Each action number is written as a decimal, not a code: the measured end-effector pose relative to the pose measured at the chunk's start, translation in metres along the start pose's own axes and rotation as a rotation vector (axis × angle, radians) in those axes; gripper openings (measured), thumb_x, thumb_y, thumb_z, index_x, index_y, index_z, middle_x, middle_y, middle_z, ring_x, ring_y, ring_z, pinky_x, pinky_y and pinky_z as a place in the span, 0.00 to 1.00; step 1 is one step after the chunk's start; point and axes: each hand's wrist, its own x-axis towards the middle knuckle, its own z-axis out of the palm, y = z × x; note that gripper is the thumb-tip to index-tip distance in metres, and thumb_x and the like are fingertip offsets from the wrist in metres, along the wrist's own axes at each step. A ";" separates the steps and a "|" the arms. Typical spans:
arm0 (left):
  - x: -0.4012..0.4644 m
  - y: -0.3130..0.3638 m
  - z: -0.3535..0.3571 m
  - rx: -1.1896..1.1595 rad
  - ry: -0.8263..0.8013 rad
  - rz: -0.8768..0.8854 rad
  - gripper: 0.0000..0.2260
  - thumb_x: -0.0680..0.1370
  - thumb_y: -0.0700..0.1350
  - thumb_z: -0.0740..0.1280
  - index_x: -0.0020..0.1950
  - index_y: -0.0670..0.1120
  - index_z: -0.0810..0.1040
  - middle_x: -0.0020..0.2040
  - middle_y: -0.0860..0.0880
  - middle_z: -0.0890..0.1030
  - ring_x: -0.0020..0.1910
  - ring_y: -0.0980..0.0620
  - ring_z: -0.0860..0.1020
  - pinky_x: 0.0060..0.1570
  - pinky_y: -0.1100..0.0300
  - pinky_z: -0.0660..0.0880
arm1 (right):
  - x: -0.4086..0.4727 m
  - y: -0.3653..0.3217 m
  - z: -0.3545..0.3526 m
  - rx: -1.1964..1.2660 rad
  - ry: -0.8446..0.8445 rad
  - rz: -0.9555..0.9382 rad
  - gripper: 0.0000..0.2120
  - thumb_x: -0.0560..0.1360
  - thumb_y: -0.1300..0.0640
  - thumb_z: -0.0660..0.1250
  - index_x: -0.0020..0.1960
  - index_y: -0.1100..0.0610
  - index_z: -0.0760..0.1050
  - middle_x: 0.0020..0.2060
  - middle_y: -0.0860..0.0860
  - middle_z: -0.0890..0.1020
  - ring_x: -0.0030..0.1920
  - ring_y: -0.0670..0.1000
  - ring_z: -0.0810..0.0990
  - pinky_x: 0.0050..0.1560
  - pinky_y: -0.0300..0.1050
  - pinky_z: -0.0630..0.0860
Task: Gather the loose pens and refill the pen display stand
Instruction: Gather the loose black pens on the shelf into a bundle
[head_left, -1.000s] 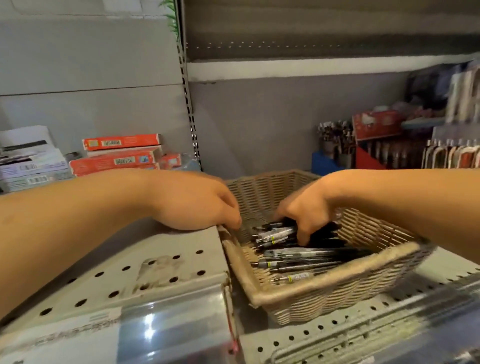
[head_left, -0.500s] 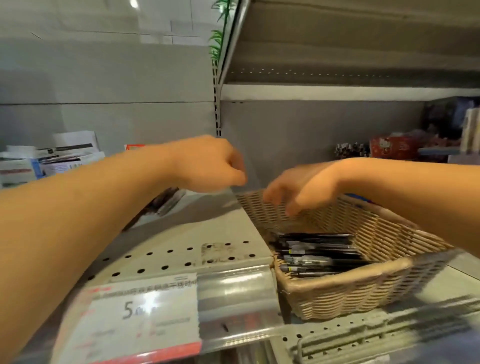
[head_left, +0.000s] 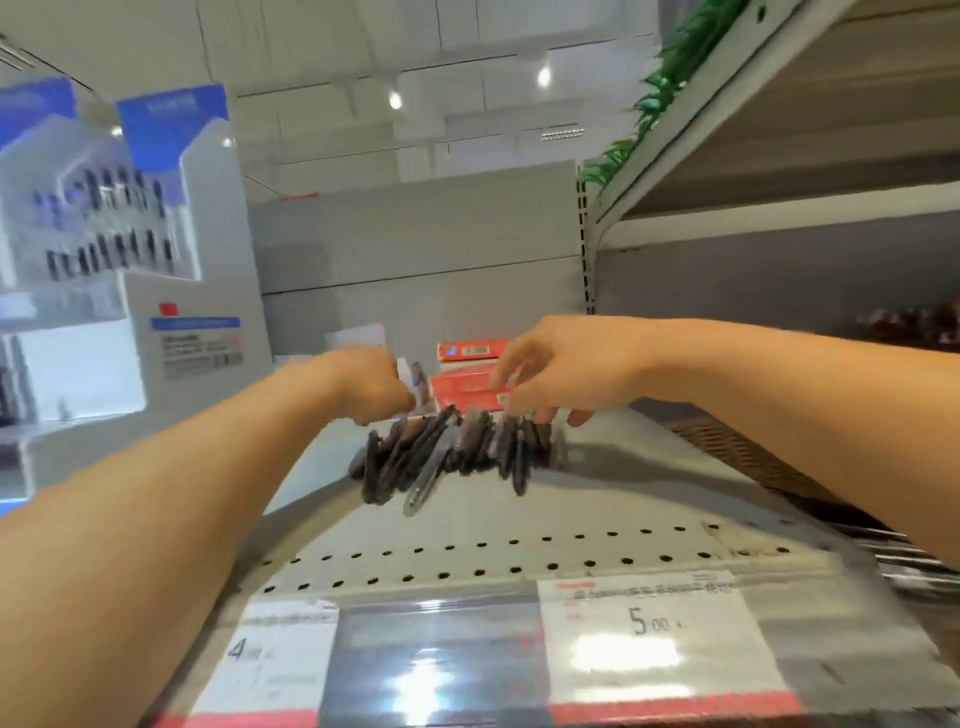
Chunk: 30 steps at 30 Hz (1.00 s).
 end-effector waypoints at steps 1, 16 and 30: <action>0.004 -0.012 0.005 -0.048 -0.051 -0.027 0.14 0.79 0.52 0.65 0.54 0.42 0.82 0.49 0.44 0.84 0.44 0.47 0.83 0.49 0.53 0.82 | 0.009 -0.009 0.004 0.008 -0.007 -0.010 0.05 0.77 0.50 0.70 0.52 0.43 0.80 0.50 0.51 0.85 0.43 0.46 0.85 0.39 0.41 0.84; 0.017 -0.046 0.031 -0.379 -0.332 -0.010 0.11 0.82 0.53 0.60 0.55 0.48 0.78 0.45 0.46 0.83 0.38 0.50 0.83 0.36 0.61 0.81 | 0.078 -0.050 0.062 -0.049 0.154 -0.070 0.01 0.76 0.46 0.70 0.46 0.41 0.79 0.43 0.38 0.81 0.46 0.40 0.79 0.44 0.37 0.73; -0.020 -0.058 -0.007 -0.812 0.115 0.245 0.07 0.79 0.45 0.69 0.55 0.55 0.80 0.43 0.50 0.83 0.28 0.56 0.78 0.29 0.64 0.76 | 0.058 -0.053 0.062 0.205 0.277 0.001 0.16 0.76 0.44 0.69 0.63 0.41 0.76 0.46 0.47 0.86 0.40 0.47 0.85 0.47 0.51 0.82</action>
